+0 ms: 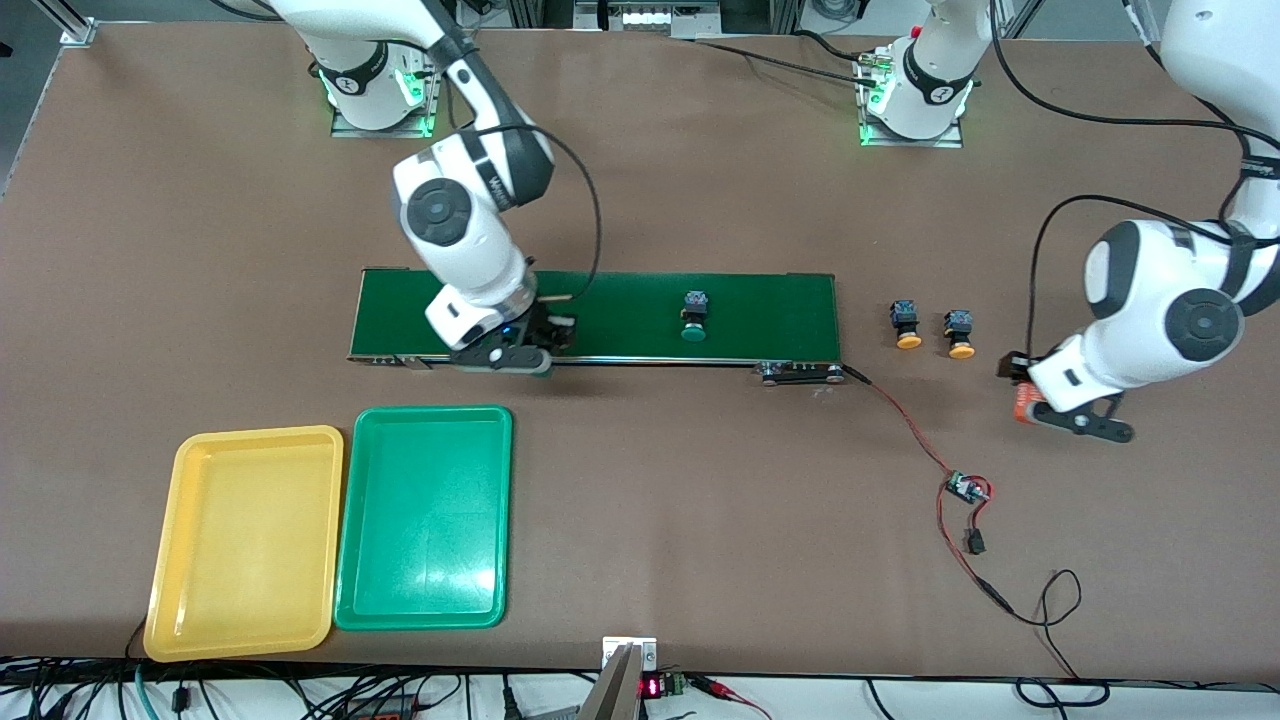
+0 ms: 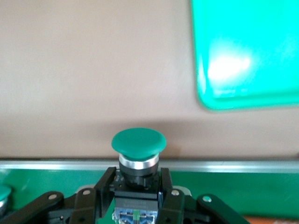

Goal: Sort buttons by color to trays
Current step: 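Lower the green button into the green tray and open the right gripper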

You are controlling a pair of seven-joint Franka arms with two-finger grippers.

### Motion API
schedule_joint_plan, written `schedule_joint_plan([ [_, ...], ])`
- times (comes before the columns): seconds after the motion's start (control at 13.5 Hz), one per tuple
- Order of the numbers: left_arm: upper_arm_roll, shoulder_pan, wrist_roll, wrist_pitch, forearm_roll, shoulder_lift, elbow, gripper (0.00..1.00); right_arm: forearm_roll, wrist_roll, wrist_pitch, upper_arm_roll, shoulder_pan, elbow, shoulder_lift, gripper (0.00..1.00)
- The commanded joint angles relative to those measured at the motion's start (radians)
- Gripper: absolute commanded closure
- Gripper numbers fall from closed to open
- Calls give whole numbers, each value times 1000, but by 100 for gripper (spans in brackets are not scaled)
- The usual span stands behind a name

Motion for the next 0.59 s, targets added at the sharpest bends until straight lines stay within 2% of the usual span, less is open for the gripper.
schedule_joint_plan([
  [0.0, -110, -2, 37, -48, -15, -39, -7, 89, -28, -163, -20, -56, -31, 70, 27, 88],
  [0.3, -308, -4, 32, -121, -17, -36, -19, 91, -61, -358, -19, -122, -101, 179, 128, 88],
  [0.52, -395, -48, 55, -111, -17, 11, -24, 90, -66, -436, 3, -167, -138, 249, 223, 88],
])
